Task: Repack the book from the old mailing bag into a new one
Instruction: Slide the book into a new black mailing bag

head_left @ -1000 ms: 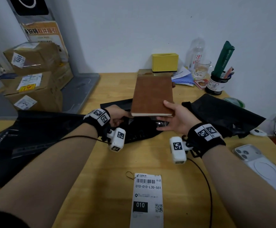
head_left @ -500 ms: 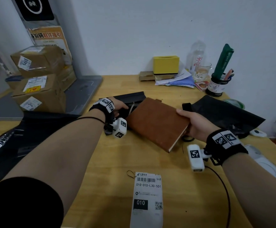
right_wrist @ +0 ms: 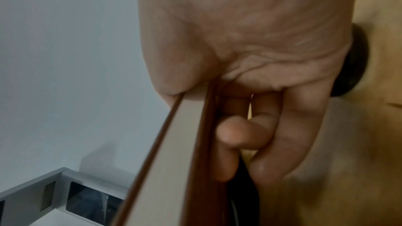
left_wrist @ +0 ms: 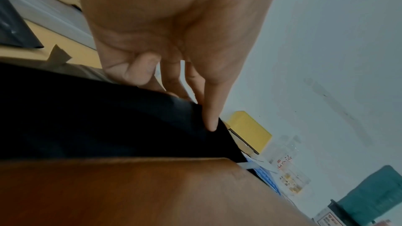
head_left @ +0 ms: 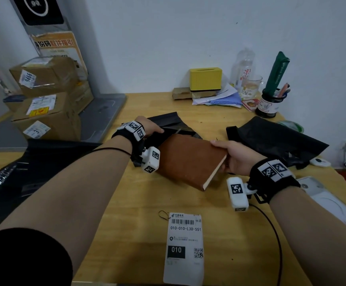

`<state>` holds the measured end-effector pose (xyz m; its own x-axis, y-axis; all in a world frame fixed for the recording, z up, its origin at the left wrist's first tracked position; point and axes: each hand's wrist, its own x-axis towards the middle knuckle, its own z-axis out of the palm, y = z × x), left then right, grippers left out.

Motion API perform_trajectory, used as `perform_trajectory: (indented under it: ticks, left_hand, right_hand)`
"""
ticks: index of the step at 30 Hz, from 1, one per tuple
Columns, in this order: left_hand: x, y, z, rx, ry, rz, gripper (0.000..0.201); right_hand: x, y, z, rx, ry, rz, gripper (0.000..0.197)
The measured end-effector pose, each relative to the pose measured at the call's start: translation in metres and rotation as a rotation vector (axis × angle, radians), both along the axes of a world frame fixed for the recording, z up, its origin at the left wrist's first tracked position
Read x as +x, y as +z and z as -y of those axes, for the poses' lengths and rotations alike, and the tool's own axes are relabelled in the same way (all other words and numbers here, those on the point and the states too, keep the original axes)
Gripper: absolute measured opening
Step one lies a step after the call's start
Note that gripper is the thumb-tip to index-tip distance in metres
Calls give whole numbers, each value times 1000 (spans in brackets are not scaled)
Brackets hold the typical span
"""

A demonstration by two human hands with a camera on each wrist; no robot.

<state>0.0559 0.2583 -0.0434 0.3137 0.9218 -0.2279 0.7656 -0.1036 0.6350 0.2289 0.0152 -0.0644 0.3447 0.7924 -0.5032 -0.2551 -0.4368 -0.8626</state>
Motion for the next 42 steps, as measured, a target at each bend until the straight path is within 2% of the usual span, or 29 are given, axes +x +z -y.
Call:
perform_trajectory:
  ticks: [4, 11, 15, 19, 28, 36, 42]
  left_hand:
    - [-2, 2, 6, -29, -97, 31, 26]
    - [4, 0, 15, -53, -140, 124, 24]
    - [7, -7, 19, -56, -154, 164, 14]
    - [6, -11, 23, -54, -177, 172, 12]
    - [1, -14, 28, -44, -198, 204, 24]
    - [-3, -7, 33, 42, -238, 136, 18]
    - [-11, 5, 40, 49, -199, 215, 16]
  right_hand:
    - [0, -1, -1, 27, -47, -9, 30]
    - [2, -8, -8, 27, -48, -37, 29]
    - [6, -15, -15, 36, -13, -104, 26]
    - [6, -19, -23, 19, -18, -122, 28]
    - [-7, -31, -37, -14, -34, -189, 29]
    - [-18, -35, -42, -12, 10, -234, 23]
    - [-21, -33, -42, -10, -14, -321, 25]
